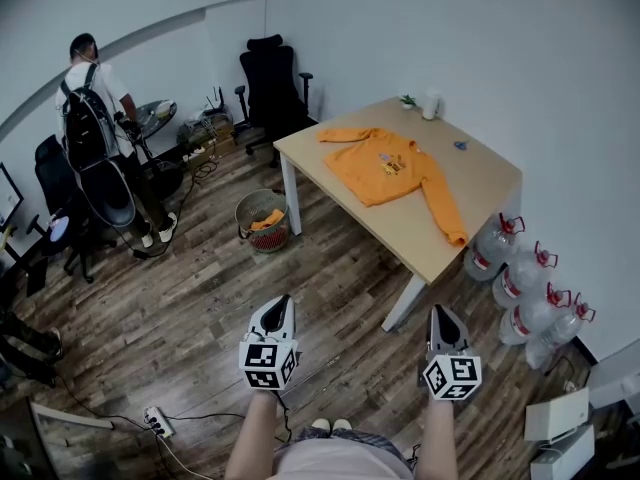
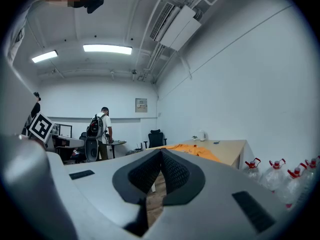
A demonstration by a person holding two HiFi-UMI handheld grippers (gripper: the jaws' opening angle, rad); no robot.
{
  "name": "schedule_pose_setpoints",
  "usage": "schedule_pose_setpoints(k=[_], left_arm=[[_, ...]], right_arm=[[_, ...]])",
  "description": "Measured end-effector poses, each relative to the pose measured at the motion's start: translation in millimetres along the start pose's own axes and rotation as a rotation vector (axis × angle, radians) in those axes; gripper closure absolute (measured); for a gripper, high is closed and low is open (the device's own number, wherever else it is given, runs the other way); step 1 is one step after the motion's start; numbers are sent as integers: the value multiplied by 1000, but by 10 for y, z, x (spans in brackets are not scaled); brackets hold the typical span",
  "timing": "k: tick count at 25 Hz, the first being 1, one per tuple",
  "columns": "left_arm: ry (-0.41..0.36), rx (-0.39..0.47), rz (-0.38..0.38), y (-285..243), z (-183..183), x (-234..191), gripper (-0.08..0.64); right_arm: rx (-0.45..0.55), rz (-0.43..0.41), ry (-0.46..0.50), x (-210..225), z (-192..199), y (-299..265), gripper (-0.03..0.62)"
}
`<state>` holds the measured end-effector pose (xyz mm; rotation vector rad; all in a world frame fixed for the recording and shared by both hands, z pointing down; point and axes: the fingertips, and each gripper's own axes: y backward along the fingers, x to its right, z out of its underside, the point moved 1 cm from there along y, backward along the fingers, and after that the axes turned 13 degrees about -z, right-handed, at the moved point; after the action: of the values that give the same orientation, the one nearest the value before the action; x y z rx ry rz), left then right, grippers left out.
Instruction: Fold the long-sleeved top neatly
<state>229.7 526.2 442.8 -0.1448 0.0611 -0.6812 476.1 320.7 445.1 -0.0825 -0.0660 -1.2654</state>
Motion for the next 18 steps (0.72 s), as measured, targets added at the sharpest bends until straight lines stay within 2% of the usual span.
schedule_pose_setpoints(k=[4,6,11,15,18], left_arm=[[1,-8,7,2,5,14,555],[-1,-7,13,-3,-13,30,541],[22,26,68,8,-77,34,369],[74,72,103,22,-92,-22,222],[84,82,134,16,-68,-47,160]], right_arm=[[16,-14,-25,-2,-9,13,577],[28,-26,-45,3,-10,10,492],[45,-22,-75,24,15,13,355],[56,-14,-85,12,37,-8,268],[58,-16,-82,-18,64,-58,189]])
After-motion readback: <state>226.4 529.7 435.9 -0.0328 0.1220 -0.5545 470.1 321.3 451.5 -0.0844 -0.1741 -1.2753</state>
